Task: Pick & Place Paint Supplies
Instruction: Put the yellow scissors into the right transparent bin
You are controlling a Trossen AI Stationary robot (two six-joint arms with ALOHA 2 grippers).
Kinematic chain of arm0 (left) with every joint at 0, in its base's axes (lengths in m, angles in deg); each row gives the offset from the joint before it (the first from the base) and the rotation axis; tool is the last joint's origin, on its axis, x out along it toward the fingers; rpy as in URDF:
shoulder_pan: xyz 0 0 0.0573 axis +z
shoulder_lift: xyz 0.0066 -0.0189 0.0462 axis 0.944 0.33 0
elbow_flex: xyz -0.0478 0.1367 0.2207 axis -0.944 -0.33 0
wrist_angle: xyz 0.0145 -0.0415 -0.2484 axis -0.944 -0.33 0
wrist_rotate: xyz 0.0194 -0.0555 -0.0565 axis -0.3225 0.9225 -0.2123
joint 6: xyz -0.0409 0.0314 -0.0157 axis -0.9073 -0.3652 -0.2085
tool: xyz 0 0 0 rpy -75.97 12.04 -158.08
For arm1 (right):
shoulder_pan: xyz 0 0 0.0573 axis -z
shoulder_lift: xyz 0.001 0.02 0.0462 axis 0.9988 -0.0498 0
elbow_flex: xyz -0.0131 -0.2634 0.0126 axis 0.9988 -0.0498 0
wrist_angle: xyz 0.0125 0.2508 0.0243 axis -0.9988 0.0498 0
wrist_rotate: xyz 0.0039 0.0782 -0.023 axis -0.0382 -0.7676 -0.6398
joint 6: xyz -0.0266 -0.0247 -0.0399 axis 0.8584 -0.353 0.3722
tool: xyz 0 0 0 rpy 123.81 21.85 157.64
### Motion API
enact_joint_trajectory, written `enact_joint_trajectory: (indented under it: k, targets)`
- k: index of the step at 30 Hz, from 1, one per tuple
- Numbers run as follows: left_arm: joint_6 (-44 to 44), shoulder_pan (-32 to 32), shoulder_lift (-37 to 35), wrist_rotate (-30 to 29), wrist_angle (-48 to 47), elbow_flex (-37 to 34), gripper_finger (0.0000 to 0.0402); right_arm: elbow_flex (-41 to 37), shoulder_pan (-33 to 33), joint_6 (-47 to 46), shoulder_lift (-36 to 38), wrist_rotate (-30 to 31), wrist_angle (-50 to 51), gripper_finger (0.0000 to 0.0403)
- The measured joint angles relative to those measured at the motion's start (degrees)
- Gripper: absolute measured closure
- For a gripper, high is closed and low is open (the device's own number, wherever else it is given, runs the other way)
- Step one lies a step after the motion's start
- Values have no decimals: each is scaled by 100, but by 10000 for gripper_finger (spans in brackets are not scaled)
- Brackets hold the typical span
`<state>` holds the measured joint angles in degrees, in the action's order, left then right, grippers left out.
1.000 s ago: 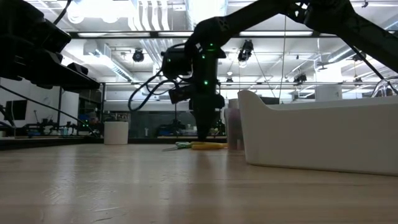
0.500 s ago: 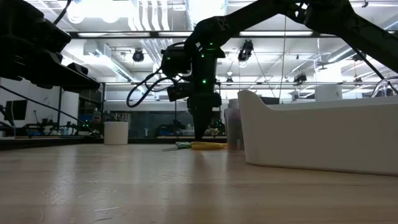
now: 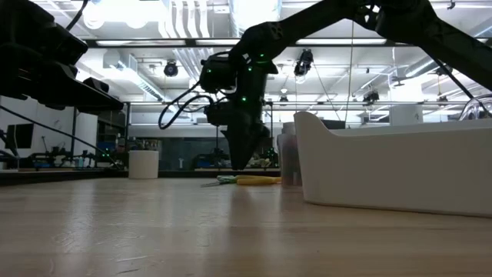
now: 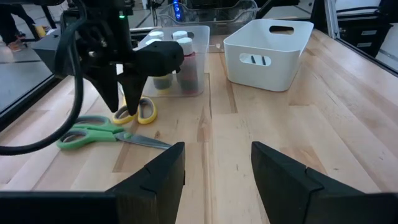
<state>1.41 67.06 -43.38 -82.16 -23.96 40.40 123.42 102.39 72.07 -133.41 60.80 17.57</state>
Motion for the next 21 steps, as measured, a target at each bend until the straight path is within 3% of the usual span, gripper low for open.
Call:
enact_joint_trajectory:
  k: [21]
  targets:
    - [0,1,1,1,-2,0,215,-411,127,-536,-94,-137,-336,245]
